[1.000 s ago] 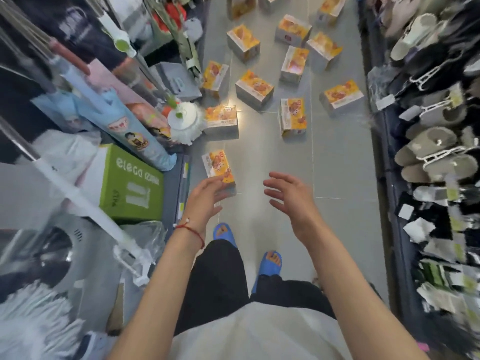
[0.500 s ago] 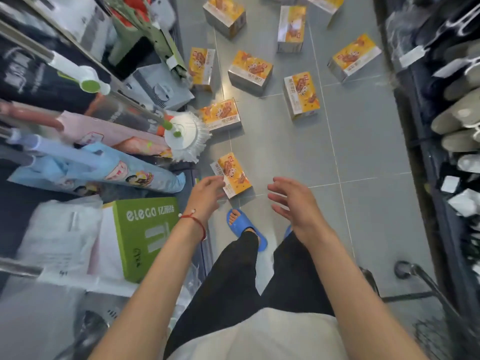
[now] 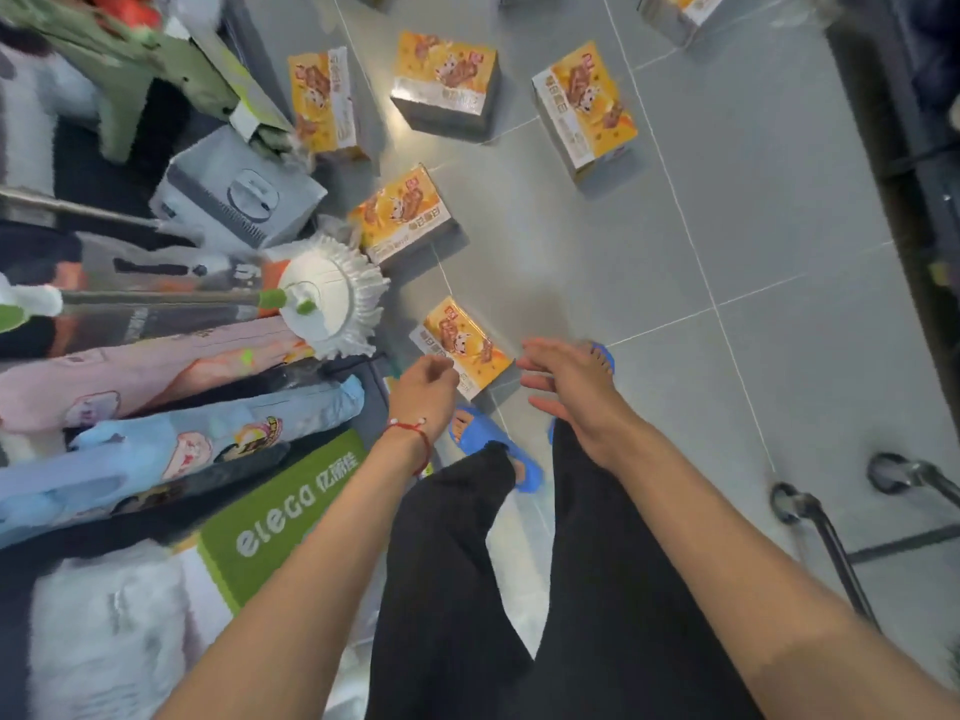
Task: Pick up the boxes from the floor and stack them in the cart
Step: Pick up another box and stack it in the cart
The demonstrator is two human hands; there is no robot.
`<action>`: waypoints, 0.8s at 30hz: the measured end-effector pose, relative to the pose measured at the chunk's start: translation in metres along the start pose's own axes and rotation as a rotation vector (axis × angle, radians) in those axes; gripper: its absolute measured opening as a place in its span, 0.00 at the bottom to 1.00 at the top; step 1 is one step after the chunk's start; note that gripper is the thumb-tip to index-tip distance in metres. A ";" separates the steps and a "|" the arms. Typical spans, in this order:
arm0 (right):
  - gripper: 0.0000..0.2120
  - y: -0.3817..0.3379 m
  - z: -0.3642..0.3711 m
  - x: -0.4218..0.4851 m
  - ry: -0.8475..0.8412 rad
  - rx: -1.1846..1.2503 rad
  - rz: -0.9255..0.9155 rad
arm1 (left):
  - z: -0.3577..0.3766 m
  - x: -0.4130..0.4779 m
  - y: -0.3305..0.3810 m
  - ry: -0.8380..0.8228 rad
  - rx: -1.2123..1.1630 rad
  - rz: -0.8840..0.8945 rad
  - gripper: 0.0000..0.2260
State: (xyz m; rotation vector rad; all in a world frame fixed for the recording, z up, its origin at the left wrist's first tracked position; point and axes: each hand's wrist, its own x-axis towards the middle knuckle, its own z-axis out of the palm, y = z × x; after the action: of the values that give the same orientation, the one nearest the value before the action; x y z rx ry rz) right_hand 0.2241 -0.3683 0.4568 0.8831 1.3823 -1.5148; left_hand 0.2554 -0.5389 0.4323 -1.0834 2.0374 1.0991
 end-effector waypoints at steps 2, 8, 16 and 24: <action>0.05 0.005 0.002 0.025 0.020 0.032 0.027 | 0.010 0.025 0.001 -0.034 0.067 -0.002 0.12; 0.05 0.047 0.007 0.110 0.118 0.113 0.133 | 0.037 0.119 -0.031 -0.141 0.246 -0.028 0.13; 0.06 0.121 0.020 0.244 0.259 0.242 0.263 | 0.087 0.256 -0.090 -0.235 0.313 -0.005 0.12; 0.13 0.181 0.035 0.386 0.340 0.450 0.487 | 0.126 0.375 -0.127 -0.081 0.331 0.007 0.17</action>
State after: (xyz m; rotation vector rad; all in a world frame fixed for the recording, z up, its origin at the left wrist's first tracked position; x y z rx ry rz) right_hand 0.2544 -0.4561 0.0398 1.6857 0.9501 -1.3429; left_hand 0.1892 -0.6157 0.0297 -0.8506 2.0673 0.7585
